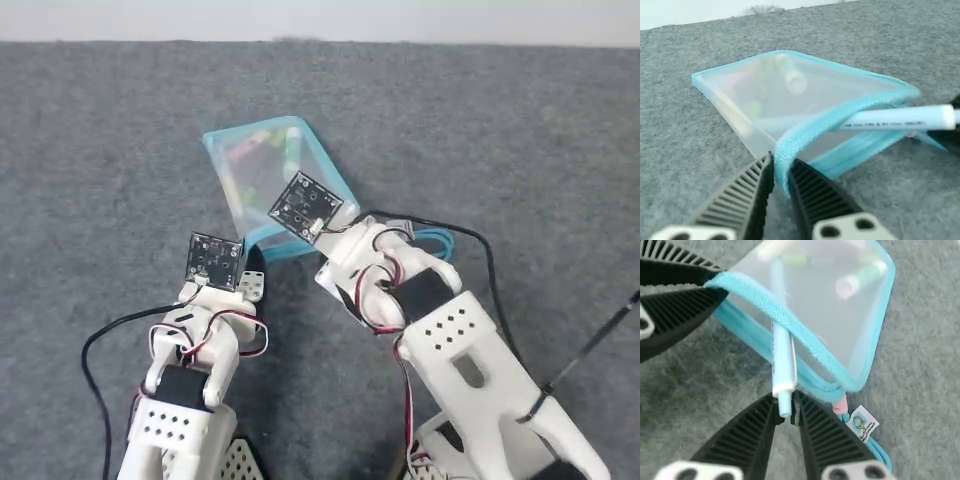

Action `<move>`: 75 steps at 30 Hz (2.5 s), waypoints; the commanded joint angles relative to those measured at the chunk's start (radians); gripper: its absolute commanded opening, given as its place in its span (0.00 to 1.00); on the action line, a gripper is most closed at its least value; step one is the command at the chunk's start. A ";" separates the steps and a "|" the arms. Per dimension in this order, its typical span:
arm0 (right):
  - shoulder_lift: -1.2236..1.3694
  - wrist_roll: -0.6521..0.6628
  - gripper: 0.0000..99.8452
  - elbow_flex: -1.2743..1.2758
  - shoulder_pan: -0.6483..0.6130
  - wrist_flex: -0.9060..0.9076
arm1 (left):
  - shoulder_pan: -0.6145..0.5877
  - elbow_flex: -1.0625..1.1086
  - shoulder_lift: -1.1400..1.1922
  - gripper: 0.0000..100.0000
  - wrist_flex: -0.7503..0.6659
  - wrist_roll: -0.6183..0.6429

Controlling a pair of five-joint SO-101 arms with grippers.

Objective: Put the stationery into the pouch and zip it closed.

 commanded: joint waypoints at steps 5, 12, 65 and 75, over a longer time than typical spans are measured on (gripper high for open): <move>-0.033 -0.031 0.16 -0.026 -0.002 0.007 | -0.005 -0.065 -0.018 0.01 -0.011 -0.012; 0.036 -0.037 0.16 -0.157 -0.077 0.236 | -0.005 -0.065 -0.018 0.01 -0.012 -0.012; 0.234 -0.091 0.16 -0.420 -0.104 0.318 | -0.005 -0.070 -0.018 0.01 -0.012 -0.012; 0.348 -0.086 0.16 -0.338 -0.096 0.186 | -0.005 -0.067 -0.018 0.01 -0.012 -0.012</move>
